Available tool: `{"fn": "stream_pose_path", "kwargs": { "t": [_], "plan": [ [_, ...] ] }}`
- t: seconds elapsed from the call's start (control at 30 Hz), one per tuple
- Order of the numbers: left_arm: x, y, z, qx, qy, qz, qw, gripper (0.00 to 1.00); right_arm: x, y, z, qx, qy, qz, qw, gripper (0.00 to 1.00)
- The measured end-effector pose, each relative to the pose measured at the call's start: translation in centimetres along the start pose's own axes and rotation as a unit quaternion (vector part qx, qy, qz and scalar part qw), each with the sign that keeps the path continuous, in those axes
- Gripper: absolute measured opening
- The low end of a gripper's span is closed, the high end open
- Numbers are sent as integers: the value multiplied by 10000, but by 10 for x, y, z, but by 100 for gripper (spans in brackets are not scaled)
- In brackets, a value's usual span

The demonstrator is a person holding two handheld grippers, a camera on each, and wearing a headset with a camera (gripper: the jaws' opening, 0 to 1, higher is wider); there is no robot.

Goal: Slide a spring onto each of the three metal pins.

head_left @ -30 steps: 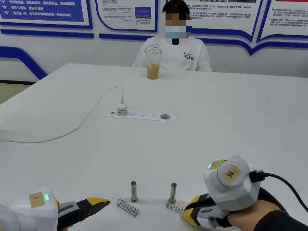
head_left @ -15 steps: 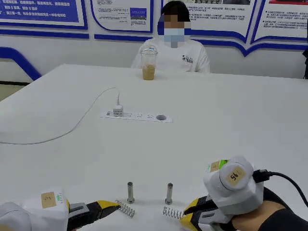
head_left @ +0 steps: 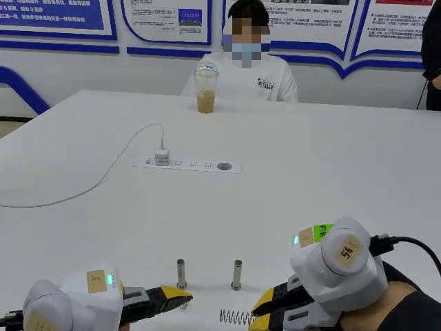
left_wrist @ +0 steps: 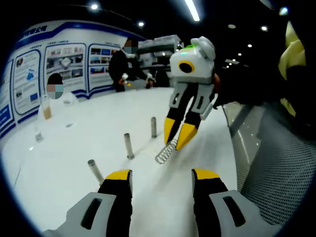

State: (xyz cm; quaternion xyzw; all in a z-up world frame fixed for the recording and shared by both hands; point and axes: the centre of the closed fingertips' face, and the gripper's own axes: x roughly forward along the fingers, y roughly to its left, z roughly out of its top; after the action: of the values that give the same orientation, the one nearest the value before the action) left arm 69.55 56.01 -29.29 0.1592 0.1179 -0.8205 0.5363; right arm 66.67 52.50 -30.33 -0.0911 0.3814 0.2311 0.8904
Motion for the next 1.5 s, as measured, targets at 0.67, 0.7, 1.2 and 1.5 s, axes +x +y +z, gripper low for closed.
{"fn": "stream_pose_path", "kwargs": {
  "t": [0.67,0.7,1.2,1.5],
  "plan": [
    [11,-29,3,579,63,-549,9968,21,1,31,7,-667,-10,638,9957,12],
    [11,-30,2,602,79,-572,9965,20,1,31,6,-671,-3,644,9957,12],
    [11,-32,1,792,88,-570,9952,12,-6,33,11,-683,-39,684,9953,12],
    [11,-33,-2,781,121,-581,9952,11,-14,39,30,-706,-272,710,9946,12]
  ]
}}
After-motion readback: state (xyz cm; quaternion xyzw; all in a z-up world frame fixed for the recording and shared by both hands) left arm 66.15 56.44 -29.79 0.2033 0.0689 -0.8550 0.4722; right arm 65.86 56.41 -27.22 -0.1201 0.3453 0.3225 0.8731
